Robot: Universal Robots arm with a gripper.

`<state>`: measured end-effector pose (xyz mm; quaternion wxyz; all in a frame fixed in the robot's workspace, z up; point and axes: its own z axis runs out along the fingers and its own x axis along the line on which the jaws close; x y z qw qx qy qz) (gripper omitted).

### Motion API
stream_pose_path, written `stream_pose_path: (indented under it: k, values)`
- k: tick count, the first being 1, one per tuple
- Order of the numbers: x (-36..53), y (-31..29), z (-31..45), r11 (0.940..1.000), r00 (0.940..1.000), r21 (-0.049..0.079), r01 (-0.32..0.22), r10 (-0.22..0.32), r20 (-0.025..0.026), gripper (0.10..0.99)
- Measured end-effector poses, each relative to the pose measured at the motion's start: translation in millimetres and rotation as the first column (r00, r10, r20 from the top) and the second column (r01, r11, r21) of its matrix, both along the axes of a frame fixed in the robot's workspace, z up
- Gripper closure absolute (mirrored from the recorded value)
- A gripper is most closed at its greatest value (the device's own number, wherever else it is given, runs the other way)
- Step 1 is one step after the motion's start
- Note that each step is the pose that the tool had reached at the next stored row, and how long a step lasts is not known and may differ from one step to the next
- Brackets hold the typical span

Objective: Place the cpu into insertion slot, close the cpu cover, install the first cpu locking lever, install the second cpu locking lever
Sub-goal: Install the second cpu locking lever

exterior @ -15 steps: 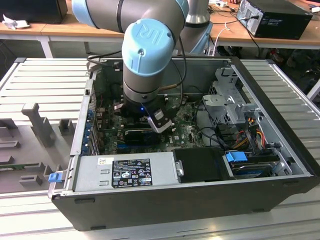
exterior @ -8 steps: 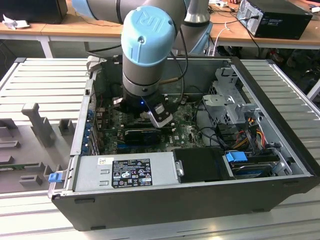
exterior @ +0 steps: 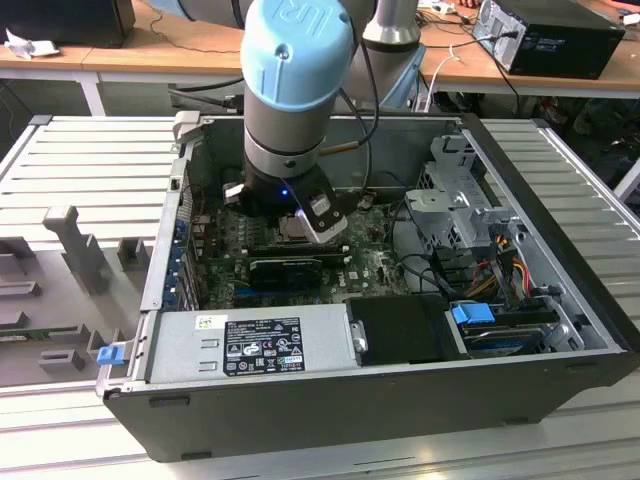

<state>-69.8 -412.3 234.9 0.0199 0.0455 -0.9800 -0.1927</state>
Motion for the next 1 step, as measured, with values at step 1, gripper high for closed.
stream_pose_path:
  k: [1]
  values:
    - [0.0, 0.0, 0.2, 1.0000, 1.0000, 0.000, 0.000, 0.000, -0.0001, 0.980]
